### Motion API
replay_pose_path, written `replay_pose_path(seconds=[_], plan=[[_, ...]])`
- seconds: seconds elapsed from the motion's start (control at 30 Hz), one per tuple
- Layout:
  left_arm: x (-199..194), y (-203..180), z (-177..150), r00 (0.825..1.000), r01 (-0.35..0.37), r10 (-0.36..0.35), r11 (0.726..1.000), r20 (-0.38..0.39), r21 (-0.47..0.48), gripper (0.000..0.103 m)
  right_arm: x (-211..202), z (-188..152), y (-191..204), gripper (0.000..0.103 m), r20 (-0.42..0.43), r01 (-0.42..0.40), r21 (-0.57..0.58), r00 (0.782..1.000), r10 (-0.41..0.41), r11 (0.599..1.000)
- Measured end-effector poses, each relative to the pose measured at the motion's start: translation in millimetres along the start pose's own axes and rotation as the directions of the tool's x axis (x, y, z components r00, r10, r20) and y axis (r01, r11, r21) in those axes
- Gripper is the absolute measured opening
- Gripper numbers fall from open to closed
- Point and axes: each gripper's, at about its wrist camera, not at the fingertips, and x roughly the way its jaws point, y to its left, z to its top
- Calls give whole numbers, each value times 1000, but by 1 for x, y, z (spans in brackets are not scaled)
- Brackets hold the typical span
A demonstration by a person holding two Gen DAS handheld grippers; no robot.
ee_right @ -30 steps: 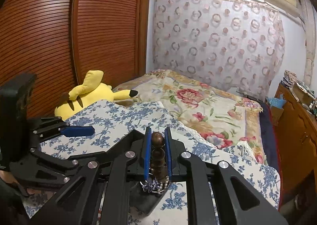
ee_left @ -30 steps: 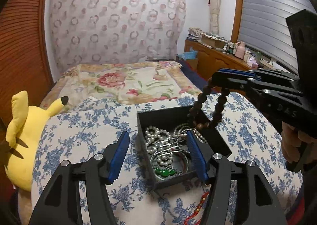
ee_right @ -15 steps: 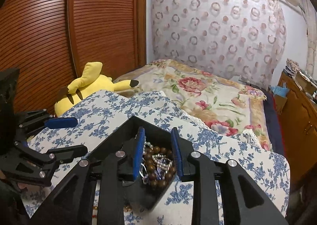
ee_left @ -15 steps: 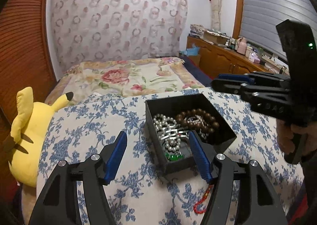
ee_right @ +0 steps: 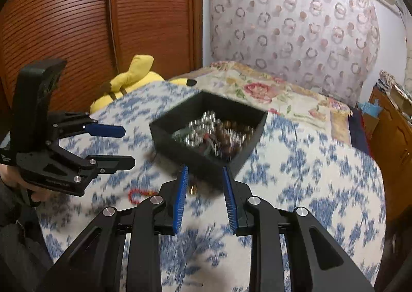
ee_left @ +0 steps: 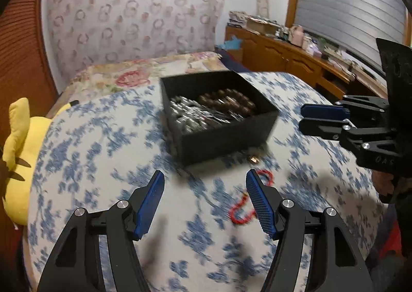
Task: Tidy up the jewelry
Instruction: 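Grasp the red cord bracelet with the left tool, then lower the red cord bracelet into the black box and open the left tool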
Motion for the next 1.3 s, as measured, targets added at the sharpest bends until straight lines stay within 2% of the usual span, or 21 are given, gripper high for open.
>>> replay_pose_path(seconds=[0.13,0.27,0.33,0.43,0.53,0.7,1.1,1.3], plan=[[3,-21,-6,999,46,-45,998,-21,40,52,-2,-16,-7,30,-25,16,27,1000,-15,1000],[11,-40,-8,997,73,-69,994,-45,84,36,-4,-28,-16,30,-39,28,60,999,-26,998],[16,-45,-8,995,82,-77,992,-57,97,33,-4,-34,-20,30,-46,28,74,999,-24,997],[22,-51,-9,994,87,-79,990,-72,111,31,-2,-38,-21,30,-56,30,81,998,-26,996],[29,-54,-9,993,86,-75,988,-90,128,24,1,-39,-21,30,-63,25,81,998,-19,996],[37,-51,-11,992,67,-51,987,-112,145,2,6,-34,-17,30,-71,9,72,997,-3,997],[-2,-18,-15,998,61,-60,997,-33,51,2,45,-14,2,30,-126,-35,24,991,38,999],[-6,-7,-11,999,48,-47,999,-12,20,2,72,-4,10,30,-172,-35,-5,984,33,999]])
